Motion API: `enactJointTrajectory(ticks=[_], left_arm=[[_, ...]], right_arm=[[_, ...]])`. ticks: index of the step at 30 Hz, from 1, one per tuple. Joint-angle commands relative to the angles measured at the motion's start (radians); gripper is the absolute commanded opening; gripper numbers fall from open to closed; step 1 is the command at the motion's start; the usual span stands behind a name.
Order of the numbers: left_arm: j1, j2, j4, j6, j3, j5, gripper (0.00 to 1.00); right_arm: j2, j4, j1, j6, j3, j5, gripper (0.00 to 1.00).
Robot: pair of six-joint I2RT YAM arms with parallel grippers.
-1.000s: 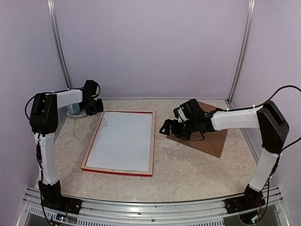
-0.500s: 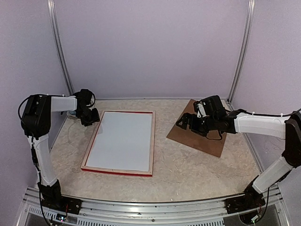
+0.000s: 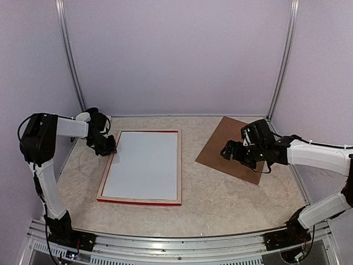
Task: Put the photo into the frame
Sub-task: Move the frame body to the center of the board.
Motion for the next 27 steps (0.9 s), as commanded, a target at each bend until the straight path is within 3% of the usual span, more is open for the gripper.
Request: enactJointTrajectory(ticks=[1, 9, 12, 15, 27], left_arm=[[-0.020, -0.056, 0.005, -0.022, -0.061, 0.015, 0.23], [-0.055, -0.155, -0.024, -0.008, -0.139, -0.043, 0.22], [-0.055, -0.164, -0.055, 0.025, -0.146, -0.077, 0.15], [-0.059, -0.172, -0.080, 0.065, -0.155, -0.078, 0.13], [-0.086, -0.203, -0.109, 0.176, -0.185, -0.072, 0.14]], right_arm=[[-0.008, -0.091, -0.023, 0.011, -0.006, 0.080, 0.99], [0.020, -0.113, -0.168, -0.048, 0.000, 0.039, 0.99], [0.037, -0.085, -0.238, -0.083, -0.006, -0.010, 0.99], [0.069, -0.070, -0.294, -0.117, 0.008, -0.056, 0.99], [0.287, -0.027, -0.394, -0.166, 0.087, -0.135, 0.99]])
